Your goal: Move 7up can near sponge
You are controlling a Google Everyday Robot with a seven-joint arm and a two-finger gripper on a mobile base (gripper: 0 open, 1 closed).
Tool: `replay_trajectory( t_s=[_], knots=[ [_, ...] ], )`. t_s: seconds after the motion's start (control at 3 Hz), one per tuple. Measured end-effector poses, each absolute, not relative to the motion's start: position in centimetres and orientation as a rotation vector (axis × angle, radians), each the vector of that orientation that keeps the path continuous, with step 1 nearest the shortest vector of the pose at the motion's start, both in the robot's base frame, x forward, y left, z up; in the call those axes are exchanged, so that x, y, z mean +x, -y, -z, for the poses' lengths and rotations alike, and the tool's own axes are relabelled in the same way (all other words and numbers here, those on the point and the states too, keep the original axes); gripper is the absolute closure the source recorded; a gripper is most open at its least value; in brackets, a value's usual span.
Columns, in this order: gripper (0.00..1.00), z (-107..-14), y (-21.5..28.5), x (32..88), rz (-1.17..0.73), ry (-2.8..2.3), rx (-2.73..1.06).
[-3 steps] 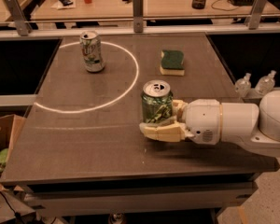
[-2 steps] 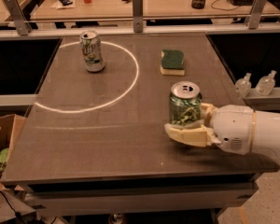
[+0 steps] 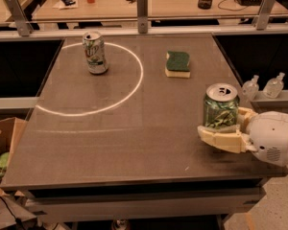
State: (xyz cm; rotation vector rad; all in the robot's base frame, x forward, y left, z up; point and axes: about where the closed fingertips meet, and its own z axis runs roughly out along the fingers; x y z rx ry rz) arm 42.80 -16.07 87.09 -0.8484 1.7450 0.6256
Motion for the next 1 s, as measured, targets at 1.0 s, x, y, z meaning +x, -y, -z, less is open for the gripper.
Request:
replay_trajectory(
  t_s=[1.0],
  knots=[
    [1.00,-88.5,19.8,51.8,-0.324,-1.646,-0.843]
  ],
)
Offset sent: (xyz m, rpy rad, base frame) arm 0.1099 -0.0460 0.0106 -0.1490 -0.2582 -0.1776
